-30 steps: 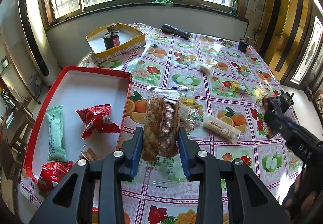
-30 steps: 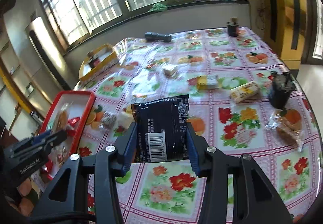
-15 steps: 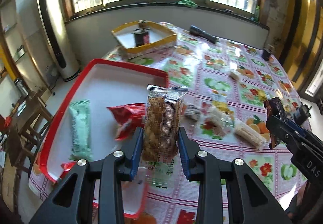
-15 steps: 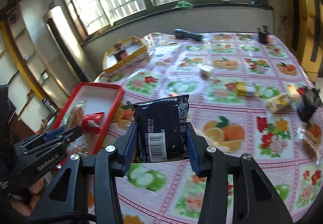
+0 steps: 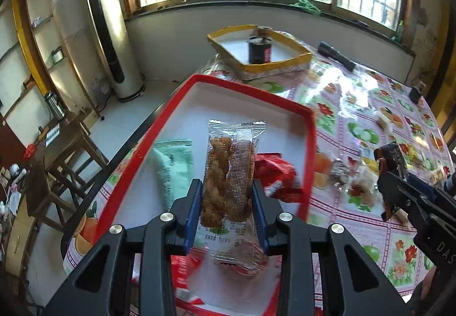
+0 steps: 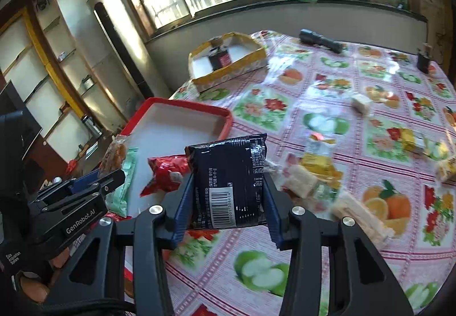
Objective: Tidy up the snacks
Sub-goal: 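Carry clear biscuit pack with left gripper while right gripper carries dark blue bag over red tray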
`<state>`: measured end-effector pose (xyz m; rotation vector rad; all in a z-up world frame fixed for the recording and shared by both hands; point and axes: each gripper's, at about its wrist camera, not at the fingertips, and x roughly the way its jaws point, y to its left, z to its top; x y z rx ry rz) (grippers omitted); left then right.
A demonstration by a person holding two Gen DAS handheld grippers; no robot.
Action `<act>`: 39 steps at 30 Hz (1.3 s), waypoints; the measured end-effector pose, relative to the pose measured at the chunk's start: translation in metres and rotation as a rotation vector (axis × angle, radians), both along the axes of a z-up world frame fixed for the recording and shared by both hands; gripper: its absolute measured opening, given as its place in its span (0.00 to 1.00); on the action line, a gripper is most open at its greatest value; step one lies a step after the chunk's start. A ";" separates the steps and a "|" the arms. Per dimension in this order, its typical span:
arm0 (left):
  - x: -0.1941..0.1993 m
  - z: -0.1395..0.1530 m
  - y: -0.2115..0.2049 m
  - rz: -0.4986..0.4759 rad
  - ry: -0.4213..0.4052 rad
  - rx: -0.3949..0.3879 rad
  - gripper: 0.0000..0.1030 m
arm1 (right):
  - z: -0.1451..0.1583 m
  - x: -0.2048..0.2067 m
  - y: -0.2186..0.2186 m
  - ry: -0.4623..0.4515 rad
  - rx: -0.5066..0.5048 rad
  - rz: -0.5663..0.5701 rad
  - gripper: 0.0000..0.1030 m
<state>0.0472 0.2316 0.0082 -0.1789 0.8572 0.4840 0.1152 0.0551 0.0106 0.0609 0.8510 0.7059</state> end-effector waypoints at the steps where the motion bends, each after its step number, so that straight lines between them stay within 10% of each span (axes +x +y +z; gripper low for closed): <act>1: 0.001 -0.001 0.007 0.009 0.003 -0.012 0.32 | -0.001 0.003 0.007 0.006 0.001 0.011 0.46; 39: 0.060 -0.043 0.058 0.101 0.180 -0.059 0.37 | -0.055 0.086 0.130 0.134 -0.049 0.172 0.47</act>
